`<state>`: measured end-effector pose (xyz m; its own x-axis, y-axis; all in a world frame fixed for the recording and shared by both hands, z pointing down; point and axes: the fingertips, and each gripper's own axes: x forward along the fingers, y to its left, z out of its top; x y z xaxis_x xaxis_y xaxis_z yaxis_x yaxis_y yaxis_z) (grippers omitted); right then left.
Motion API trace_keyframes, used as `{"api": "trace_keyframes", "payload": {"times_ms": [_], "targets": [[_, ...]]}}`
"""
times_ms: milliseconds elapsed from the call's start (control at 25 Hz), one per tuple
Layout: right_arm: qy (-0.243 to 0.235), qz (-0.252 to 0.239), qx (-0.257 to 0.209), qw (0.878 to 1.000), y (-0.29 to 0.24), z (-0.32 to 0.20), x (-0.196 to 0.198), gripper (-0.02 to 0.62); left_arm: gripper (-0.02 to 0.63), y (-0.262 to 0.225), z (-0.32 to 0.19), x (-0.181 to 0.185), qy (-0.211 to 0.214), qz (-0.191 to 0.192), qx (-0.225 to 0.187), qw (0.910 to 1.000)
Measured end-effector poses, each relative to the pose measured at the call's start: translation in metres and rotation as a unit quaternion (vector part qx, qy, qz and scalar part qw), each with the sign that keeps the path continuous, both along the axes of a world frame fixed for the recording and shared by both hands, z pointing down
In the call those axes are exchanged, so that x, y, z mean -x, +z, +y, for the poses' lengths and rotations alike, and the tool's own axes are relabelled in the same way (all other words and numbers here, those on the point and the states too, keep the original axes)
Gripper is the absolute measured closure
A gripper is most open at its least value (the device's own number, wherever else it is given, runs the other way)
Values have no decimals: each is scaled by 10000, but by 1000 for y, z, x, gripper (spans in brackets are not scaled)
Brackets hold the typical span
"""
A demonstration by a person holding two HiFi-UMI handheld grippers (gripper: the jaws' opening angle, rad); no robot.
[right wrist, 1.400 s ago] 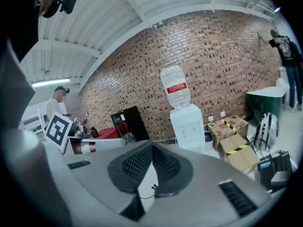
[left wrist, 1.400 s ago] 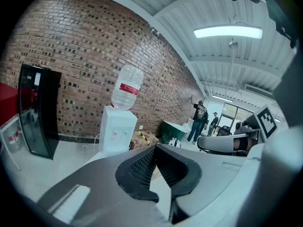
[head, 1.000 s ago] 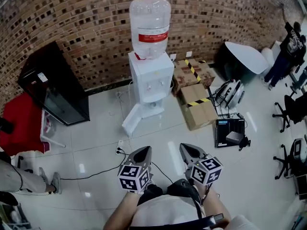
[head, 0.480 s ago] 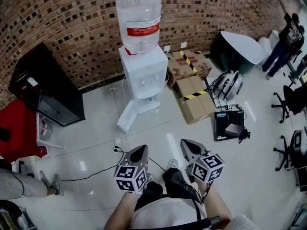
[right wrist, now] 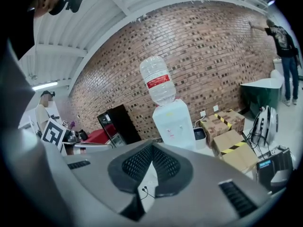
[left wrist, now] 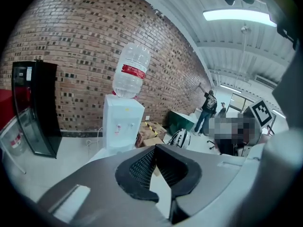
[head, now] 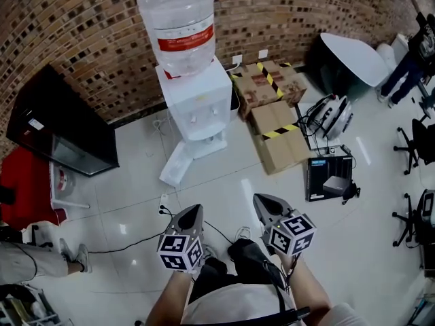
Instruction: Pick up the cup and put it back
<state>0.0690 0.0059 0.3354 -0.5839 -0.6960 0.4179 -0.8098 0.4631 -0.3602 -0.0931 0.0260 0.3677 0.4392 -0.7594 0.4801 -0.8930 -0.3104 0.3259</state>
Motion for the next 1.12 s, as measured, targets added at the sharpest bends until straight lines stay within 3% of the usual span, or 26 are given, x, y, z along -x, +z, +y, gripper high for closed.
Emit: {"api": "trace_keyframes", "payload": {"times_ms": [320, 560, 800, 1120], "targets": [[-443, 80, 162, 9989, 50, -70, -19, 584, 606, 44, -70, -15, -219, -184, 12, 9996], [-571, 110, 214, 9981, 111, -125, -10, 584, 606, 122, -130, -5, -220, -299, 132, 9992], [-687, 151, 155, 9974, 214, -194, 7, 584, 606, 239, -204, 2, 16, -476, 113, 9988], [-900, 268, -12, 9956, 368, -260, 22, 584, 583, 448, -303, 1, 294, -952, 176, 9949]]}}
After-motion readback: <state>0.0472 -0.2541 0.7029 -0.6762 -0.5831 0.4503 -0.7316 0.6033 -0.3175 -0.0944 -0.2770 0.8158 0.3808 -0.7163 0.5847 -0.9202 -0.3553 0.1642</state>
